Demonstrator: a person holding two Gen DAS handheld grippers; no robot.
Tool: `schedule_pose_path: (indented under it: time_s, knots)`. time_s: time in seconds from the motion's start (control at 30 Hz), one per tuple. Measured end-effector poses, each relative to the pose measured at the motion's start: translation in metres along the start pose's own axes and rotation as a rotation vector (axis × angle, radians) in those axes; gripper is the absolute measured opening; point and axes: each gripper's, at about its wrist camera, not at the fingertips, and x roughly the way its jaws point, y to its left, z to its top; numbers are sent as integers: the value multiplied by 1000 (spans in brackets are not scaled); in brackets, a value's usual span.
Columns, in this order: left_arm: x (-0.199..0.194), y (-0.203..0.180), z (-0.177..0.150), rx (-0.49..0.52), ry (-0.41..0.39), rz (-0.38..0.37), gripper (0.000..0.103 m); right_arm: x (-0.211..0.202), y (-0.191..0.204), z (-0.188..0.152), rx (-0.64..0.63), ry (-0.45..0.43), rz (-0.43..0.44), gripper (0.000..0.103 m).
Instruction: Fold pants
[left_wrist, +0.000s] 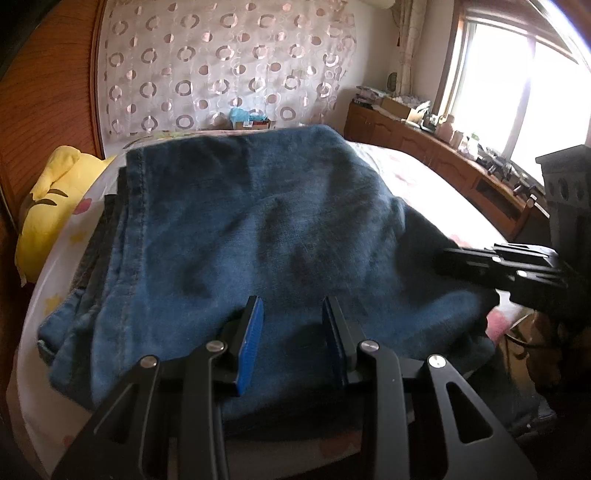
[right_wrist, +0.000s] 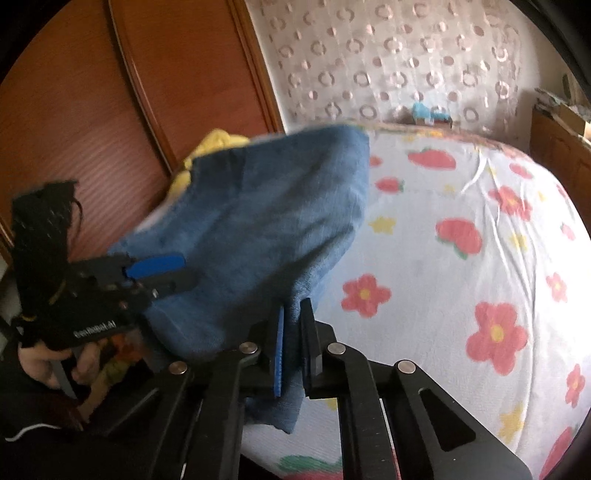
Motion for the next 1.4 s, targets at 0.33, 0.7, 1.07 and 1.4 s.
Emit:
schedule_pose_path:
  time_s: [0.33,0.7,1.07,1.4]
  knots:
    - [-5,5,-19,-13,5,-19,32,-17,16,23,-18,-57,44,4]
    - [-35,20,-15,-64,-48,-12,32,-20,32,50,-43,-80,87,4]
    - [-108,84,-12,-151,-180,124,32,-1,108,101,-185,-110,178,4]
    - [-128,137,-32,-242,-204,219,32,65,184,106,-283,-13,277,4]
